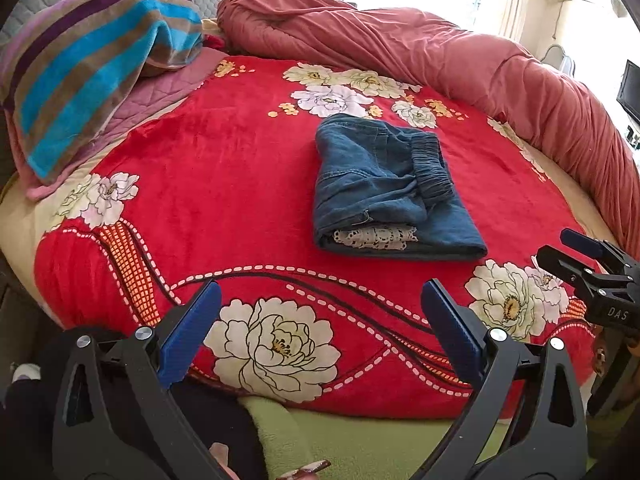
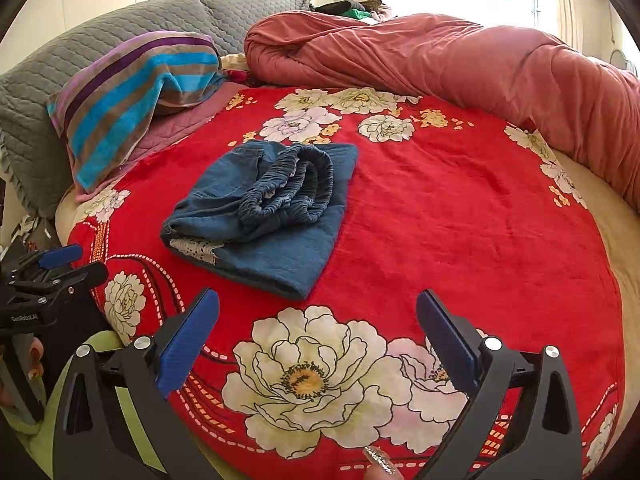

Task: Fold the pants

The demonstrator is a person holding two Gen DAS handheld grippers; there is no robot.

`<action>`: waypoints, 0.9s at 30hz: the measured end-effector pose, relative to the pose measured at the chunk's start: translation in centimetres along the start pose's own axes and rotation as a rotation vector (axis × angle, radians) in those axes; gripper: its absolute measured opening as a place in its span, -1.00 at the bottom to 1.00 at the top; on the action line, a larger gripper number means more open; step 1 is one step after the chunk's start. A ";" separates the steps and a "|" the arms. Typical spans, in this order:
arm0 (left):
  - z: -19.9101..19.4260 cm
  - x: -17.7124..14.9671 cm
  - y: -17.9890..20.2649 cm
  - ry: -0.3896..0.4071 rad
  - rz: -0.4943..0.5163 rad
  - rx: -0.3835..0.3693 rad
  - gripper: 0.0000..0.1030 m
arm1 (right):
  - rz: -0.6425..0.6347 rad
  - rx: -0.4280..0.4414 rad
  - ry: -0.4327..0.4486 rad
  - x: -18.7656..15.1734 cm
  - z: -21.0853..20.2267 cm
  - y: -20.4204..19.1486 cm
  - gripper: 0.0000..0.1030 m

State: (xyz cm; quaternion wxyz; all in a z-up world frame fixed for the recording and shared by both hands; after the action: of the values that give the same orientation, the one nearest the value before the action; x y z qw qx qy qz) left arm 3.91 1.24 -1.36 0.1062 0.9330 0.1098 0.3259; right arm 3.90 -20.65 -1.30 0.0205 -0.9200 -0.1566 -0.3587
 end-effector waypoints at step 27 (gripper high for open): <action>0.3 -0.3 0.1 -0.015 0.003 0.008 0.82 | -0.001 -0.007 -0.009 -0.2 0.3 0.3 0.91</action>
State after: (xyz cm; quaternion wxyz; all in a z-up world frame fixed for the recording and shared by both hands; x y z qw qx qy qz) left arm 3.88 1.05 -1.77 0.1028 0.9360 0.1090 0.3185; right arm 4.03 -20.95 -1.63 0.0167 -0.9216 -0.1558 -0.3552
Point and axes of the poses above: each gripper's, at about its wrist camera, not at the fingertips, and z roughly the way its jaws point, y to its right, x to its top, the point moved 2 cm from there along z, roughly the way its jaws point, and after that the axes turned 14 degrees about -z, right-handed, at the moved point
